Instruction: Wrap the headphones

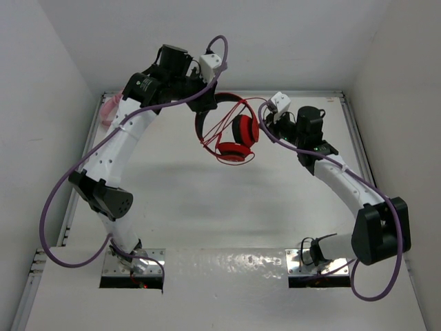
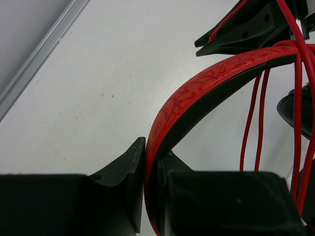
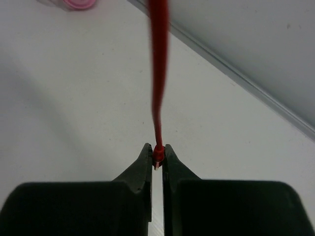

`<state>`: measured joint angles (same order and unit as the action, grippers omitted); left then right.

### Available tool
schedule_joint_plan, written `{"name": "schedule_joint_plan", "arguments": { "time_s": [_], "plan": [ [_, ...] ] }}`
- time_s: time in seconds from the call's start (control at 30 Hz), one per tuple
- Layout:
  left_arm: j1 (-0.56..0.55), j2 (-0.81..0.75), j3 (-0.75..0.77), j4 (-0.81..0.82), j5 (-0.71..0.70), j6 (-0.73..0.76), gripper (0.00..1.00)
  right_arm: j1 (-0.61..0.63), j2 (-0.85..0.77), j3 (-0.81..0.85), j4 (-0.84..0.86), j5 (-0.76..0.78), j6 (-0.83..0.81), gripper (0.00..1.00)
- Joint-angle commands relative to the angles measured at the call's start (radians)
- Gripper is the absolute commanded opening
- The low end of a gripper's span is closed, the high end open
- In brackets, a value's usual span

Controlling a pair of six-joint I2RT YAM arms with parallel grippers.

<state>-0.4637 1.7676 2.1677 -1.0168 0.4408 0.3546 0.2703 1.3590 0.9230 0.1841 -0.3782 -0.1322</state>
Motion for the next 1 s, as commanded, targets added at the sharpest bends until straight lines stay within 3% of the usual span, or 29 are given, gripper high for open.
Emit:
{"name": "schedule_joint_plan", "arguments": {
  "time_s": [0.0, 0.17, 0.33, 0.4, 0.6, 0.73, 0.97],
  "plan": [
    [0.003, -0.025, 0.034, 0.072, 0.065, -0.091, 0.0, -0.005, -0.035, -0.029, 0.145, -0.059, 0.08, 0.0],
    [0.019, -0.017, 0.012, 0.101, 0.049, -0.167, 0.0, -0.005, -0.116, -0.101, 0.193, -0.033, 0.124, 0.0],
    [0.102, -0.005, -0.022, 0.184, 0.101, -0.319, 0.0, 0.013, -0.152, -0.118, 0.059, -0.085, 0.204, 0.0],
    [0.114, 0.006, -0.026, 0.198, 0.059, -0.344, 0.0, 0.07, -0.166, -0.122, -0.027, -0.096, 0.204, 0.0],
    [0.114, 0.039, -0.031, 0.239, -0.151, -0.324, 0.0, 0.228, -0.231, -0.144, -0.173, -0.048, 0.154, 0.0],
    [0.114, 0.036, -0.078, 0.287, -0.328, -0.232, 0.0, 0.239, -0.284, -0.125, -0.262, -0.028, 0.12, 0.0],
    [0.111, 0.041, -0.117, 0.339, -0.421, -0.141, 0.0, 0.253, -0.307, -0.075, -0.393, -0.03, 0.056, 0.0]
  ]
}}
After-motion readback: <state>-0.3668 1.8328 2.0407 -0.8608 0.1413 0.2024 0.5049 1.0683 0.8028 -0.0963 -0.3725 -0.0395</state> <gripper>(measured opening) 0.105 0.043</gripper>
